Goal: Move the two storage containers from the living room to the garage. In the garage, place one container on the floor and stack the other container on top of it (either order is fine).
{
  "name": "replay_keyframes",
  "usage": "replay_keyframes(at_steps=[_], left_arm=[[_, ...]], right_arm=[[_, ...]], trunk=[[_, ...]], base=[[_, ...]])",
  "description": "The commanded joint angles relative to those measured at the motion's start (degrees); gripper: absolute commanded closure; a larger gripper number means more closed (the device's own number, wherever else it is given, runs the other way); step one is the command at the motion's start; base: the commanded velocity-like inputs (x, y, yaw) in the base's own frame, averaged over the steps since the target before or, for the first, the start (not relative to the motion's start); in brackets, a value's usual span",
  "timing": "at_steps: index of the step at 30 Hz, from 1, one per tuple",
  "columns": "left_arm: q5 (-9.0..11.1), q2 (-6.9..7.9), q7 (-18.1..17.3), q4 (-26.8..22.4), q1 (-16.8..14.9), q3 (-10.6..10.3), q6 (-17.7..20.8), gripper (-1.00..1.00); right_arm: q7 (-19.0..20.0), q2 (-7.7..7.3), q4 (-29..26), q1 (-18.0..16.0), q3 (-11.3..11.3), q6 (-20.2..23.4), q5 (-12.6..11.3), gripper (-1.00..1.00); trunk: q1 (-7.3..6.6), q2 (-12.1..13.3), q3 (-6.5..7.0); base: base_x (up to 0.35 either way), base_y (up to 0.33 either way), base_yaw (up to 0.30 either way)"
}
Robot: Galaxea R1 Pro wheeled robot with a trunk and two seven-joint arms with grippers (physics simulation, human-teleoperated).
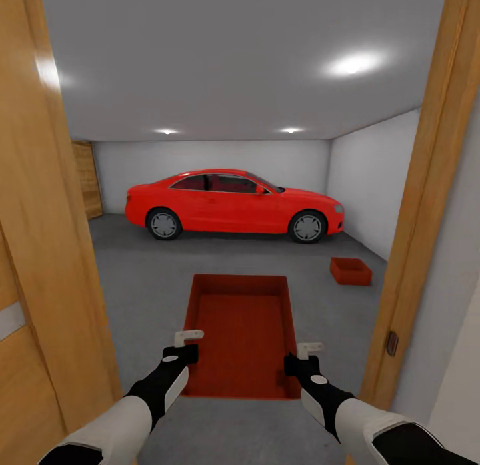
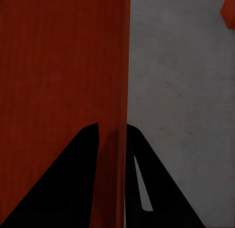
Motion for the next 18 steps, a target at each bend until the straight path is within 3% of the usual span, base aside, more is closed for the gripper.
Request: replay_keyframes(at_steps=[1, 8, 9, 18], left_arm=[[0.3, 0.38, 0.7, -0.1, -0.1, -0.2, 0.4, 1.0], [0.5, 0.47, 0.7, -0.1, -0.1, -0.4, 0.4, 1.0], [-2.8, 1.28, 1.0, -0.1, -0.1, 4.5, 0.4, 1.0], [-2.8, 1.29, 1.0, -0.1, 0.0, 4.5, 0.4, 1.0]], right_arm=[[-0.4, -0.33, 0.0, 0.0, 0.2, -0.3, -0.6, 1.0], [-0.4, -0.3, 0.0, 0.0, 0.2, -0.2, -0.6, 1.0], [-0.4, -0.96, 0.0, 0.0, -0.5, -0.2, -0.6, 1.0], [-0.4, -0.96, 0.0, 0.0, -0.5, -0.3, -0.6, 1.0]], trunk=[[0.04, -0.1, -0.09], [0.04, -0.1, -0.09], [0.04, -0.1, -0.09], [0.04, -0.1, -0.09]], base=[[0.32, 0.0, 0.0], [0.321, 0.0, 0.0], [0.321, 0.0, 0.0], [0.321, 0.0, 0.0]])
